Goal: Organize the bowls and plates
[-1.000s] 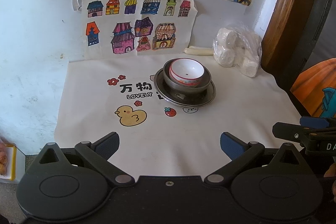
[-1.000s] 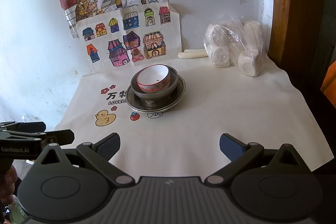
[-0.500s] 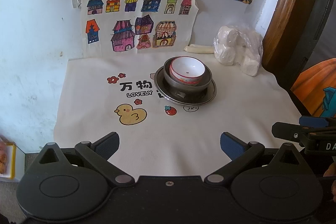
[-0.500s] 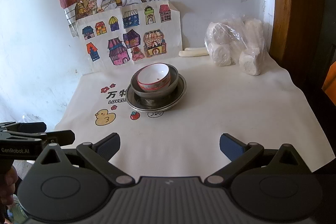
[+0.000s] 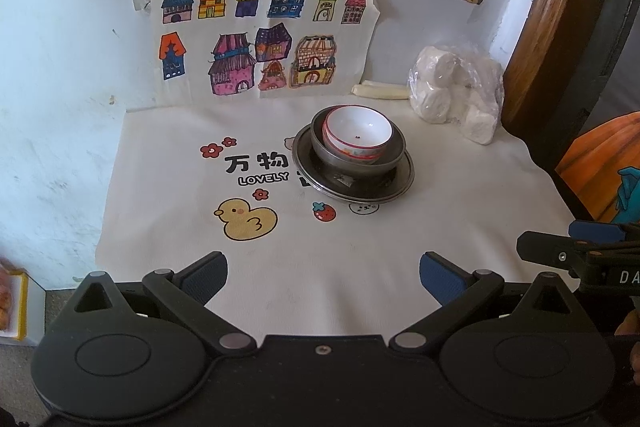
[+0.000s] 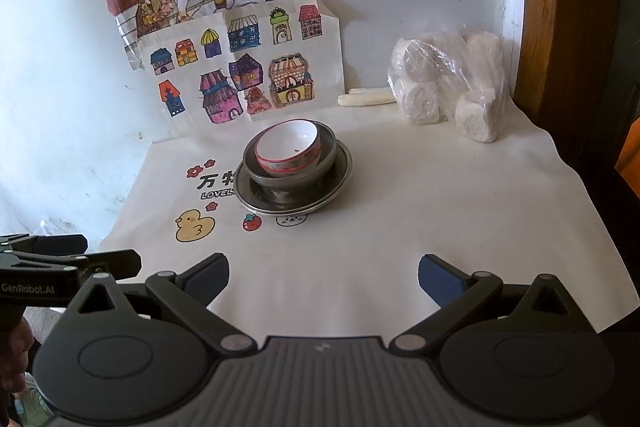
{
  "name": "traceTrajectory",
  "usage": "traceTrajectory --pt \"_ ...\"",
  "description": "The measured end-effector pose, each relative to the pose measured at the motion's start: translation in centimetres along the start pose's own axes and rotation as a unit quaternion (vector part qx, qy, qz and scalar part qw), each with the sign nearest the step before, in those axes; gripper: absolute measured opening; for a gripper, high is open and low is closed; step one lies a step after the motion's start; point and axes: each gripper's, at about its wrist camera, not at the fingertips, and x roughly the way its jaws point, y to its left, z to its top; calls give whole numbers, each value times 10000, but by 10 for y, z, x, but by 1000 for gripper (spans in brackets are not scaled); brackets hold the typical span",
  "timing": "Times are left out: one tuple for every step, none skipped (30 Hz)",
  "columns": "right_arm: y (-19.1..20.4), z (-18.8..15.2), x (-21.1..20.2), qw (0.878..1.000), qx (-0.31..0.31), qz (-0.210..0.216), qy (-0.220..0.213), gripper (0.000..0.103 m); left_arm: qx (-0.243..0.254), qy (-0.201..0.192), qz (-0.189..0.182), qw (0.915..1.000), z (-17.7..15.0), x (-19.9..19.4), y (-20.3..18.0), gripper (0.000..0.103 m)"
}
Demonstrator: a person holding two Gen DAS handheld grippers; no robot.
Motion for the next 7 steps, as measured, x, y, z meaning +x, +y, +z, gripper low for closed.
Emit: traceTrajectory --pt "0 1 1 10000 1 -1 9 103 -19 -4 -6 10000 1 1 1 102" --pt "-1 1 2 10000 4 -1 18 103 -43 -15 -17 10000 2 1 1 102" --pt "-1 2 3 10000 10 -3 27 103 -63 -19 -26 10000 3 2 2 102" --pt "-2 3 5 10000 17 -4 38 103 -83 -22 -37 10000 4 2 2 102" --pt "-3 4 6 10000 26 -8 51 103 -91 -15 -43 9999 5 4 3 102" --pt "-4 5 7 10000 32 -11 63 103 -90 0 -42 10000 6 5 2 102" --pt "-5 5 9 10000 37 -11 75 103 -84 19 -45 10000 7 7 2 102"
